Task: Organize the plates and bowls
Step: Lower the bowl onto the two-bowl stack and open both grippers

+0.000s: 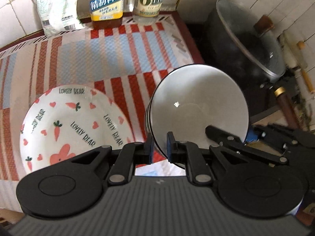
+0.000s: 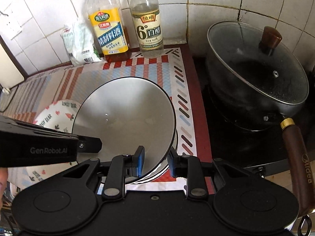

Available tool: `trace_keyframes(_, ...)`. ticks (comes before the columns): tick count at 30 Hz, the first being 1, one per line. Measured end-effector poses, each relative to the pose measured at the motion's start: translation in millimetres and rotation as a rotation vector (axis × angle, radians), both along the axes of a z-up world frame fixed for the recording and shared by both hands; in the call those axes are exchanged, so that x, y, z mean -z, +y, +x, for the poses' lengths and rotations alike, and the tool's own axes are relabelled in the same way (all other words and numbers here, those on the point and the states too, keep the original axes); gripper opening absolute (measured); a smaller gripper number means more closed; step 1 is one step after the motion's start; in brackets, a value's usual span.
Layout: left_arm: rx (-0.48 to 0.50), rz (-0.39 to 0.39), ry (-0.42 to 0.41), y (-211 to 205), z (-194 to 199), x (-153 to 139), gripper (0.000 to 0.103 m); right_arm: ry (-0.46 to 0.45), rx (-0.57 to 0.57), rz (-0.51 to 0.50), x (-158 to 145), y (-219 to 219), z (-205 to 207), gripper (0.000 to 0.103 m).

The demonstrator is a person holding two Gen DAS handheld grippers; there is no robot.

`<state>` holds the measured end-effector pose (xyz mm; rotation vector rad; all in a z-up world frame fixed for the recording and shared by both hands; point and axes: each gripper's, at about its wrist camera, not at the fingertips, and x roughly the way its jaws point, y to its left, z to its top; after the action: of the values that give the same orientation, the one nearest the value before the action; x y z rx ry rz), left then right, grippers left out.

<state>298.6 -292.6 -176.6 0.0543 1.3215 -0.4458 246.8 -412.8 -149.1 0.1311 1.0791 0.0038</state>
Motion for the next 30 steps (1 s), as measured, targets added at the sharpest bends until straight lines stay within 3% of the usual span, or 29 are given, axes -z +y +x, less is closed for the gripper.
trace_keyframes(3,-0.031,0.024,0.027,-0.8,1.3,1.2,0.012,-0.009,-0.065,-0.059,2.9,9.4,0.6,0.033)
trace_keyframes(10,-0.054,0.034,-0.019,0.9,6.2,-7.8,0.013,-0.038,-0.064,-0.125,4.0,5.2,0.0,0.038)
trace_keyframes(14,-0.06,0.019,-0.027,2.5,5.6,-10.7,0.013,-0.076,-0.092,-0.066,2.6,-4.5,-5.5,0.038)
trace_keyframes(15,-0.064,0.021,0.005,2.7,3.9,-11.7,0.013,-0.074,-0.095,-0.061,2.7,-6.7,-5.7,0.038)
trace_keyframes(20,-0.058,-0.022,-0.031,5.0,-10.7,-23.9,0.012,-0.065,-0.076,0.013,0.2,-18.5,-6.7,0.038)
trace_keyframes(30,-0.056,-0.061,-0.102,19.9,-40.6,-50.9,0.013,-0.097,-0.174,-0.079,-28.3,-12.3,-36.4,0.041)
